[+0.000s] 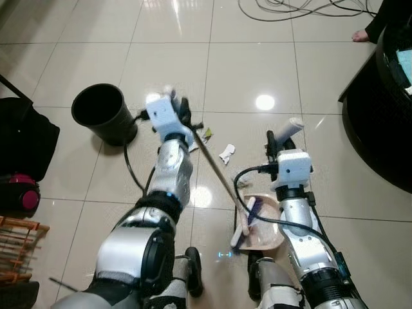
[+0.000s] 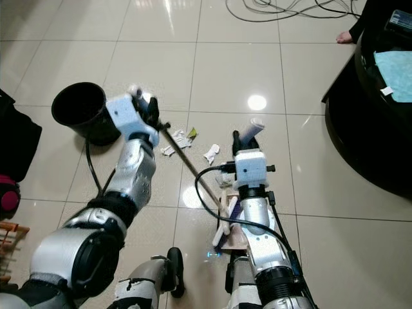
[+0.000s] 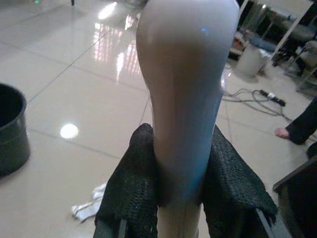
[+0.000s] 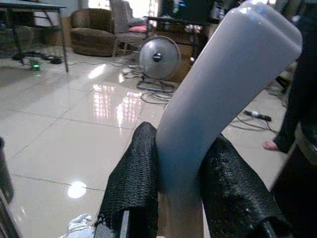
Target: Sweep floor
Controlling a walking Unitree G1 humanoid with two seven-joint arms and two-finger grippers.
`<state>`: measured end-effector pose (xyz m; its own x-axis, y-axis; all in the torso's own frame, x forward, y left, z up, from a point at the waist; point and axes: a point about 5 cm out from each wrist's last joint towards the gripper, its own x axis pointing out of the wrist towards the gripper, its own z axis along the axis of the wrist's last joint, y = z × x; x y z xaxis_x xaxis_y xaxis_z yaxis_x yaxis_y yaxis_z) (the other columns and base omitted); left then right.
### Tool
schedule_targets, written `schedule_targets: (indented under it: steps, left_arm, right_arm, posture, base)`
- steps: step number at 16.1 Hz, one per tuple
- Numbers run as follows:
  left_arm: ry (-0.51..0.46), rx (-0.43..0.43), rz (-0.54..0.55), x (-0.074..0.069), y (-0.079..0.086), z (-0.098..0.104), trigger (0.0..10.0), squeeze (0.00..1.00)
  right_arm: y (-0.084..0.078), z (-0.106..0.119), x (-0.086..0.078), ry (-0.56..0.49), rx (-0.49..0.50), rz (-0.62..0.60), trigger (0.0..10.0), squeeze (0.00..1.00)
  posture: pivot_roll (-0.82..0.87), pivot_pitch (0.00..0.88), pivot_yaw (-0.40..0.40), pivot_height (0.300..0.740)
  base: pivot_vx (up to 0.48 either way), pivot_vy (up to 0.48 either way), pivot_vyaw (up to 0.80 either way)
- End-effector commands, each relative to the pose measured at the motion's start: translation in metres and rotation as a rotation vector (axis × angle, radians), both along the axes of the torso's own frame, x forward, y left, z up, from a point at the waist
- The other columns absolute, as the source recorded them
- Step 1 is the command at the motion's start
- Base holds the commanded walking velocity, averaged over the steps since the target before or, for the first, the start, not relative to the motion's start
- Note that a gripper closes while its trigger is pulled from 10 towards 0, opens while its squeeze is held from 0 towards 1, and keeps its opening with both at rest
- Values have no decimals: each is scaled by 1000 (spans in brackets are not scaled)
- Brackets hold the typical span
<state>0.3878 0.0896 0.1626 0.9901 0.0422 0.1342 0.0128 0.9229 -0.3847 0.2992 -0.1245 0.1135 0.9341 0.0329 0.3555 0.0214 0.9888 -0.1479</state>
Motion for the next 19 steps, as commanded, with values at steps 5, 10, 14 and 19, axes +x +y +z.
schedule_targets:
  steps: [5, 10, 14, 19]
  left_arm:
    - [-99, 8, -117, 4, -13, 22, 10000, 0]
    - [-230, 228, -186, 4, 5, 37, 10000, 0]
    - [-335, 362, -220, 7, 23, 63, 10000, 0]
    - [-404, 429, -136, 15, 69, 112, 10000, 0]
  right_arm:
    - [-4, -9, -1, 74, 96, -14, 10000, 0]
    - [-11, 19, -3, -8, 166, 39, 10000, 0]
    - [-19, 37, -7, -50, 201, 61, 10000, 0]
    - [-30, 49, -6, -65, 304, 46, 10000, 0]
  posture:
    - [90, 270, 101, 740]
    - [72, 214, 81, 740]
    - [60, 161, 68, 740]
    - [75, 105, 63, 740]
  base:
    - [0, 0, 0]
    - [0, 0, 0]
    - [0, 0, 0]
    - [0, 0, 0]
